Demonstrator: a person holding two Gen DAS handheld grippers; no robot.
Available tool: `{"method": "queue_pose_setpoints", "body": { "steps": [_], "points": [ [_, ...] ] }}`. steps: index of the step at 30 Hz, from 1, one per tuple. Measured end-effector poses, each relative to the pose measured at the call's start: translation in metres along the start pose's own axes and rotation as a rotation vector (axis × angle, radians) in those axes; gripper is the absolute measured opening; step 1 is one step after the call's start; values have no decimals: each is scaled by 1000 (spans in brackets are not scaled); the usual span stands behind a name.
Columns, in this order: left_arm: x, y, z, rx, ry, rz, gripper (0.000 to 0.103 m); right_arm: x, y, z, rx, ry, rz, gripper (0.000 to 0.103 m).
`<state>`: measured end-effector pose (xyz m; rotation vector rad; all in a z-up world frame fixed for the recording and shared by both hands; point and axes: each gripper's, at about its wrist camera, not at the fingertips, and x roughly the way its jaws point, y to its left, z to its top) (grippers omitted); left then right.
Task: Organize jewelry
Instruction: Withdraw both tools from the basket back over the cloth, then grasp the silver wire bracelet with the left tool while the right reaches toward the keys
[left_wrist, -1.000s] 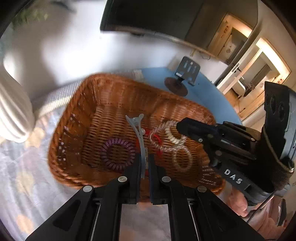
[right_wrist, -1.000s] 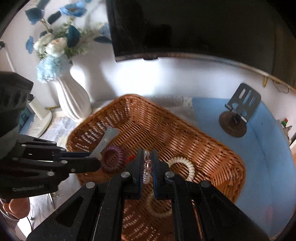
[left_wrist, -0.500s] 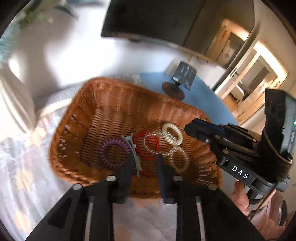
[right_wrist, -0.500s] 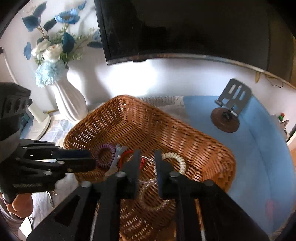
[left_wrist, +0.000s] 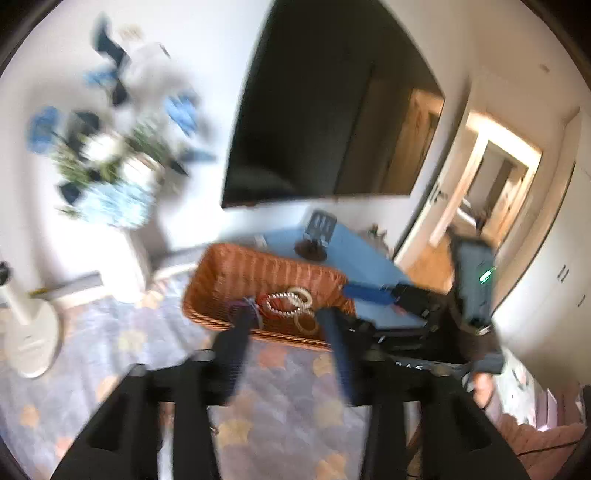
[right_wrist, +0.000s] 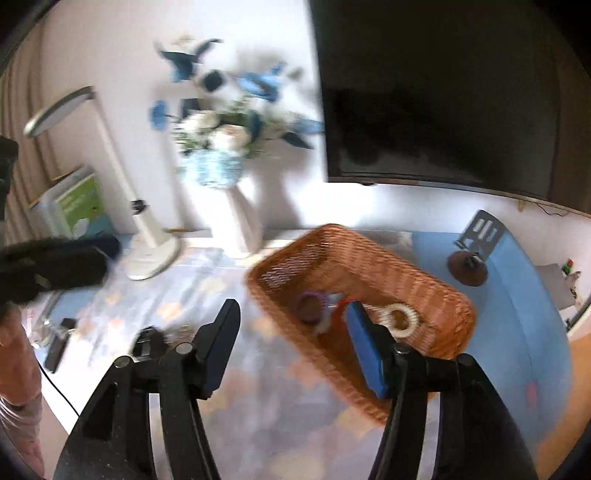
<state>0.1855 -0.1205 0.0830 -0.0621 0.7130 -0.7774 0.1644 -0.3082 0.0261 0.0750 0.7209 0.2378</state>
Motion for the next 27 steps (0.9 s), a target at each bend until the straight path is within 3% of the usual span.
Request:
{"method": "queue_pose_setpoints", "body": {
  "steps": [1, 4, 12, 17, 20, 27],
  "points": [
    [-18, -1, -4, 4, -33, 6, 67, -2, 8, -2, -8, -3, 7, 63],
    [-61, 1, -19, 8, -98, 32, 77, -6, 38, -18, -27, -28, 28, 63],
    [-105, 39, -99, -98, -161, 200, 77, 42, 80, -90, -51, -3, 39, 63],
    [-78, 67, -168, -130, -64, 302, 77, 80, 88, -120, -91, 78, 25, 63],
    [-55, 75, -200, -132, 11, 331, 77, 78, 85, -119, -91, 61, 32, 63],
    [-22, 81, -232, -158, 76, 418, 77, 89, 82, -119, -69, 110, 25, 63]
  ]
}}
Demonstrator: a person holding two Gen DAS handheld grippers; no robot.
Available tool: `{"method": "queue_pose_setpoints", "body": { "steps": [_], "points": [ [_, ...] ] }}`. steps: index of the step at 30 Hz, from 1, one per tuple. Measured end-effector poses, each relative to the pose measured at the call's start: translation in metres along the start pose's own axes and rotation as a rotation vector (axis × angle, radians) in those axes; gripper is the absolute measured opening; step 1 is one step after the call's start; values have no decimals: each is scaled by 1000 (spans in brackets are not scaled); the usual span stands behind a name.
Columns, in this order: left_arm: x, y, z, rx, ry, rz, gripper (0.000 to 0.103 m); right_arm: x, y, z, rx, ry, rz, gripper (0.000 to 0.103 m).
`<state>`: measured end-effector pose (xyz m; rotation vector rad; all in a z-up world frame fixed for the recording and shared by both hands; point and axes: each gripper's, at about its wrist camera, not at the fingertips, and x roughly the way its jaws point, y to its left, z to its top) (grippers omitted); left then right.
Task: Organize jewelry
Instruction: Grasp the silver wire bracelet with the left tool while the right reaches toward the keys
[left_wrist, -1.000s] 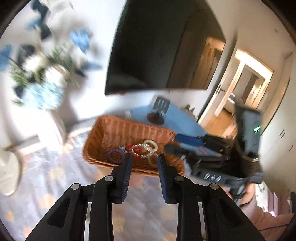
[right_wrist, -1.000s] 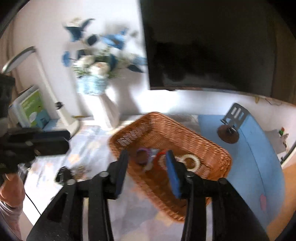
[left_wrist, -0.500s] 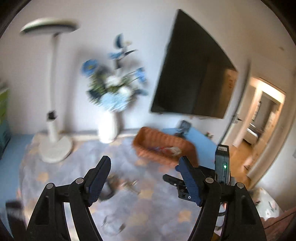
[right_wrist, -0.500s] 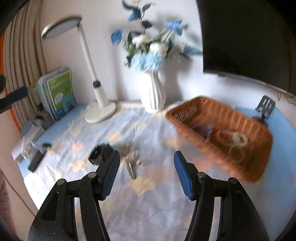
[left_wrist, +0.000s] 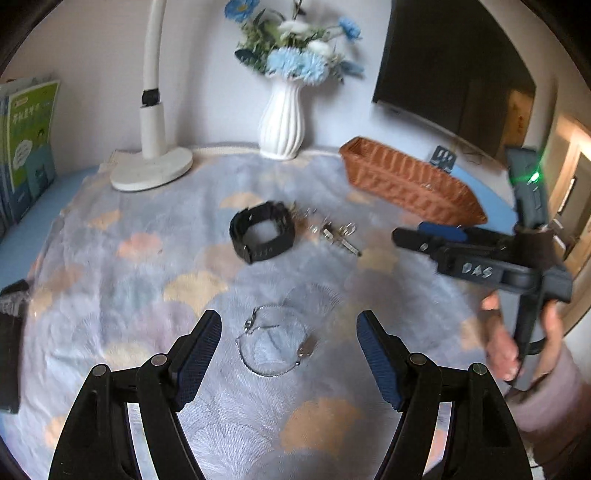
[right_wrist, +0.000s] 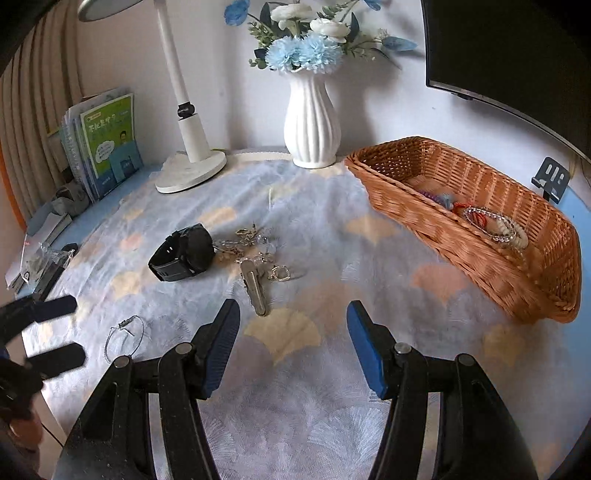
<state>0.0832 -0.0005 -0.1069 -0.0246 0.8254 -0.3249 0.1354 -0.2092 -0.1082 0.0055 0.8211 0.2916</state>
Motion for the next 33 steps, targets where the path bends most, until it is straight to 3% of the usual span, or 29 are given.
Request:
{"method": "queue_pose_setpoints", "body": {
  "steps": [6, 14, 17, 21, 22, 26, 33],
  "points": [
    [13, -5, -5, 19, 18, 41, 77, 10, 8, 1, -38, 50, -13, 63],
    [25, -3, -9, 24, 46, 32, 77, 24, 18, 6, -105, 138, -41, 63],
    [25, 0, -11, 22, 45, 30, 77, 27, 15, 12, -78, 182, 28, 63],
    [21, 5, -13, 27, 44, -16, 76, 33, 14, 19, -71, 215, 89, 48],
    [20, 7, -14, 31, 49, -38, 74, 36, 17, 20, -88, 218, 80, 43],
    [24, 8, -15, 45, 87, -101, 65, 50, 24, 21, -121, 236, 82, 41],
    [32, -3, -14, 90, 115, -137, 53, 79, 35, 32, -173, 260, 57, 37]
  ]
}}
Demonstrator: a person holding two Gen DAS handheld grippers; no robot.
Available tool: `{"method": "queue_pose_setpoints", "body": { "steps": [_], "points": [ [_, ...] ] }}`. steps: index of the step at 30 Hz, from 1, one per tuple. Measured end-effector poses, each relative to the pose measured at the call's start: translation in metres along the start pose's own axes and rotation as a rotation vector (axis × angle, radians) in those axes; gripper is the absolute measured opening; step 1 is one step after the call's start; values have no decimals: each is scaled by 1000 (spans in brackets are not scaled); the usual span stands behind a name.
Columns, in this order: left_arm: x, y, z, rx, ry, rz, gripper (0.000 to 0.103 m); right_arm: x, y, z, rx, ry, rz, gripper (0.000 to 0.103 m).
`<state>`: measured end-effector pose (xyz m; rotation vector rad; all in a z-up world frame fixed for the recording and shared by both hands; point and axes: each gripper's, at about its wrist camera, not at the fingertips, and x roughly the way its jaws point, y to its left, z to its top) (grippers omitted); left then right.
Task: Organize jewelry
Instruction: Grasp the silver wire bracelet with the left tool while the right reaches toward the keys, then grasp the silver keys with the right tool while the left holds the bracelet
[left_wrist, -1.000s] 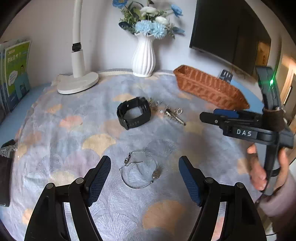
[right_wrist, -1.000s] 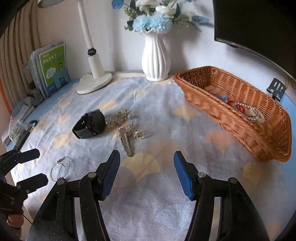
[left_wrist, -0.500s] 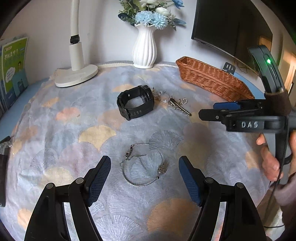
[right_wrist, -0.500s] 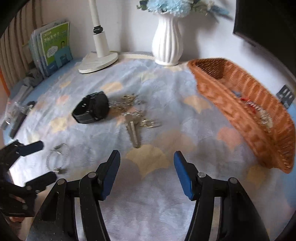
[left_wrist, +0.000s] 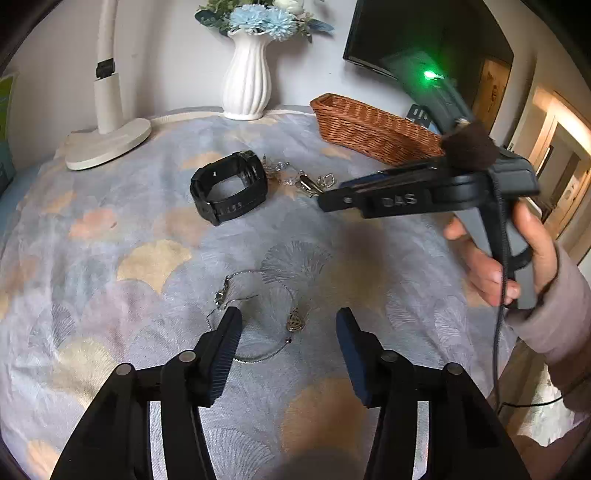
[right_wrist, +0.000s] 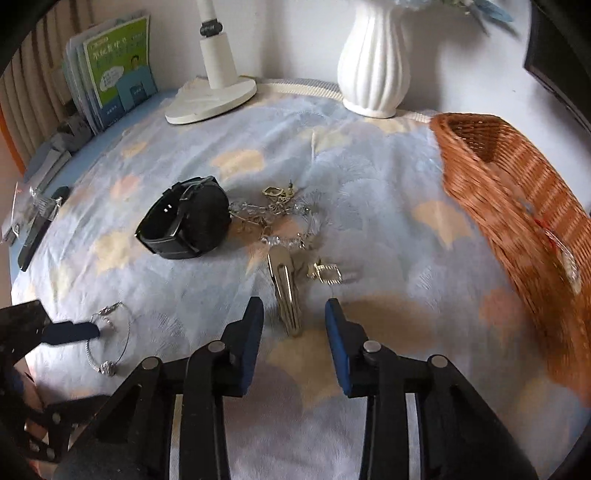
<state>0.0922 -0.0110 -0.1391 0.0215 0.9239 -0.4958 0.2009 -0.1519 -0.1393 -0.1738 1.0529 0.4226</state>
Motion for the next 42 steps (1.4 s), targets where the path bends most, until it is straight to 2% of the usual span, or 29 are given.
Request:
{"method": "queue_pose_setpoints", "body": {
  "steps": [5, 8, 12, 13, 14, 16, 20, 28, 33, 39, 42],
  "points": [
    [-3, 4, -2, -13, -2, -44, 52, 10, 8, 14, -38, -12, -6, 37],
    [-3, 4, 0, -13, 3, -35, 48, 14, 15, 18, -62, -33, -7, 36],
    [0, -1, 3, 2, 10, 28, 32, 13, 20, 16, -78, -51, -1, 24],
    [1, -2, 4, 6, 12, 39, 26, 12, 22, 15, -83, -53, -6, 24],
    [2, -3, 4, 12, 13, 49, 24, 11, 23, 13, -87, -54, -8, 24],
    [3, -6, 4, 24, 16, 63, 11, 7, 24, 8, -92, -49, -3, 24],
    [1, -11, 2, 28, 14, 82, 11, -2, 23, -4, -84, -36, 12, 24],
    [-6, -20, -4, 20, 3, 23, 11, -37, 8, -44, -34, -36, 64, 24],
    [-14, -37, 2, 61, -18, 6, 11, -70, -9, -67, 11, -79, 87, 24],
    [-19, -57, 17, 89, -38, -49, 11, -100, -36, -82, 58, -129, 57, 23],
    [-17, -61, 26, 79, -41, -81, 11, -110, -50, -87, 91, -146, 51, 19]
  ]
}}
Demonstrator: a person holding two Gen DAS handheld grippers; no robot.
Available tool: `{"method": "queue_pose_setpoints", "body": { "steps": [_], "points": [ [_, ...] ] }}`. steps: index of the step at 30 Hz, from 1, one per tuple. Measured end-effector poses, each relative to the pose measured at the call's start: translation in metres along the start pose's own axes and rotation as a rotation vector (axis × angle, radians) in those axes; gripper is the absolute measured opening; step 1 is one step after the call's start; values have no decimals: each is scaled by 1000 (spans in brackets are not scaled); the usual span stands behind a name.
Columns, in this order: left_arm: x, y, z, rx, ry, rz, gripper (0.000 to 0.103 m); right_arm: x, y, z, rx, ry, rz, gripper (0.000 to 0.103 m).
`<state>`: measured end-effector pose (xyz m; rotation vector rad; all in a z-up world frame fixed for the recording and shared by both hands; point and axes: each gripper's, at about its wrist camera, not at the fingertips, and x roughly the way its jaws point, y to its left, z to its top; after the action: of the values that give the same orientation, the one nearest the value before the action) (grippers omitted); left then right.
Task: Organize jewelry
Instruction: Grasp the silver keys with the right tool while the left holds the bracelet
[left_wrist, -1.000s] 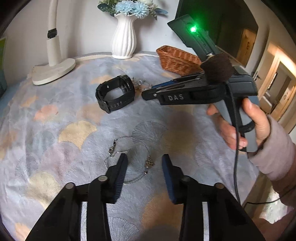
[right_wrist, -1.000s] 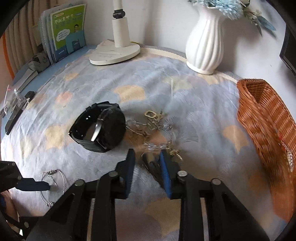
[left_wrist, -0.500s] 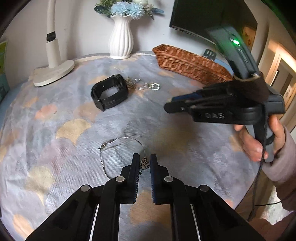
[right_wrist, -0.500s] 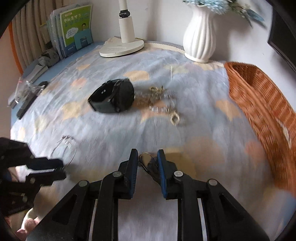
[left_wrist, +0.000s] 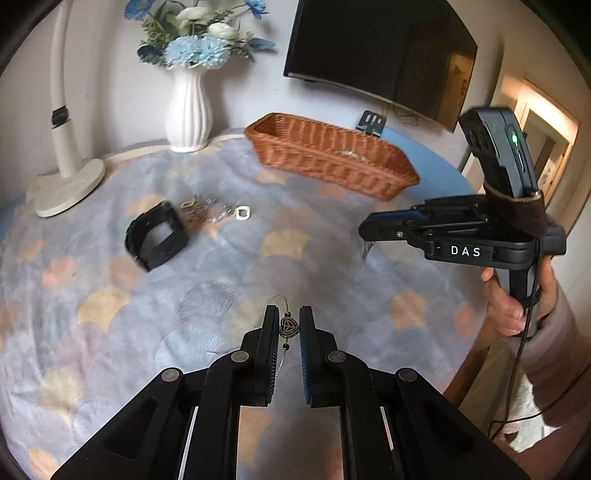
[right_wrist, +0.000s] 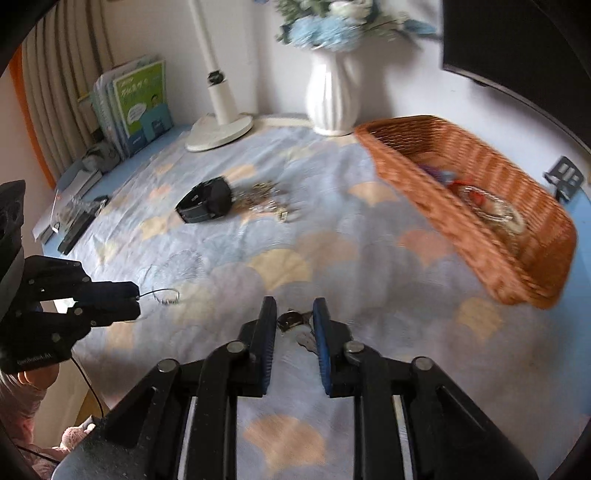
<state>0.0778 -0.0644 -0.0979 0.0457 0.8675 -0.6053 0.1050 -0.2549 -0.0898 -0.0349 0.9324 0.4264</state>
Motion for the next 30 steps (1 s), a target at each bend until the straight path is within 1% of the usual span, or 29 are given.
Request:
{"method": "queue_pose_setpoints", "body": {
  "steps": [2, 4, 6, 8, 12, 14, 16, 19, 21, 24, 26, 27, 28, 30],
  "points": [
    [0, -1, 8, -9, -5, -20, 11, -3, -12, 0, 27, -6, 10, 19],
    [1, -3, 15, -10, -11, -19, 11, -3, -23, -2, 52, -5, 4, 19],
    [4, -4, 21, -11, -11, -20, 11, -7, -35, -4, 92, -11, 40, 19],
    [6, -4, 23, -14, -5, -25, 11, -12, -47, -7, 134, -22, 56, 19],
    [12, -4, 22, -17, 12, -25, 11, -17, -62, -13, 162, -23, 29, 19],
    [16, -4, 22, -23, 17, -32, 11, -15, -71, -17, 201, -3, 56, 20],
    [18, -3, 22, -25, 21, -35, 11, -13, -81, -21, 253, 14, 92, 30],
    [21, -3, 20, -26, 28, -43, 11, -12, -86, -30, 267, 30, 105, 33],
    [22, -2, 19, -24, 31, -43, 11, -12, -79, -38, 243, 49, 56, 33],
    [22, 0, 17, -26, 32, -47, 11, -17, -68, -51, 191, 63, 26, 33],
    [24, 1, 17, -30, 35, -48, 11, -13, -67, -56, 197, 87, 22, 40],
    [25, 2, 17, -33, 36, -50, 11, -11, -69, -57, 210, 90, 21, 47],
    [26, 1, 17, -36, 36, -53, 11, -6, -73, -57, 239, 88, 27, 49],
    [26, 0, 17, -36, 34, -55, 11, -2, -80, -53, 278, 70, 47, 49]
  ]
}}
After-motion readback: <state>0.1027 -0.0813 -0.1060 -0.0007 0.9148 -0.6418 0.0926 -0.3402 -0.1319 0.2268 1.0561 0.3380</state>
